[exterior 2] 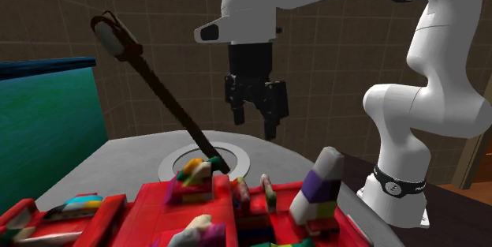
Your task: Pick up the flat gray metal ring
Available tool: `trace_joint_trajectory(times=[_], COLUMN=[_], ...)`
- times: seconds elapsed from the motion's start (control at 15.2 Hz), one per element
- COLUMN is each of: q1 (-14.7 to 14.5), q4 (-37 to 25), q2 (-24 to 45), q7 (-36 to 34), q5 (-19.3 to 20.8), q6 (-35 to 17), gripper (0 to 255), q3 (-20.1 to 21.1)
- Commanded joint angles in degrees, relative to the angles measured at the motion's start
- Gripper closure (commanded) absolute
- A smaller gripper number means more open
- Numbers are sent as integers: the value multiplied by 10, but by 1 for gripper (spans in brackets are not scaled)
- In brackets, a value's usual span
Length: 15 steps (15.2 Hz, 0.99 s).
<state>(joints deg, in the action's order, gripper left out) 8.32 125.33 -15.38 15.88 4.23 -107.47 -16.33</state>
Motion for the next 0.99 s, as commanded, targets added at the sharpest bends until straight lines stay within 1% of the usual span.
trace_joint_trajectory(times=[0.0, 0.26, 0.53, 0.59, 0.92], q1=[6, 18, 36, 37, 38], q4=[-33, -92, -162, -165, -137], q2=[36, 108, 184, 187, 197], q7=[19, 54, 92, 93, 97], q5=[-5, -24, -54, -55, -60], q6=[-10, -33, -47, -48, -84], gripper=[0, 0, 0, 0, 0], q3=[-15, -41, -62, -62, -62])
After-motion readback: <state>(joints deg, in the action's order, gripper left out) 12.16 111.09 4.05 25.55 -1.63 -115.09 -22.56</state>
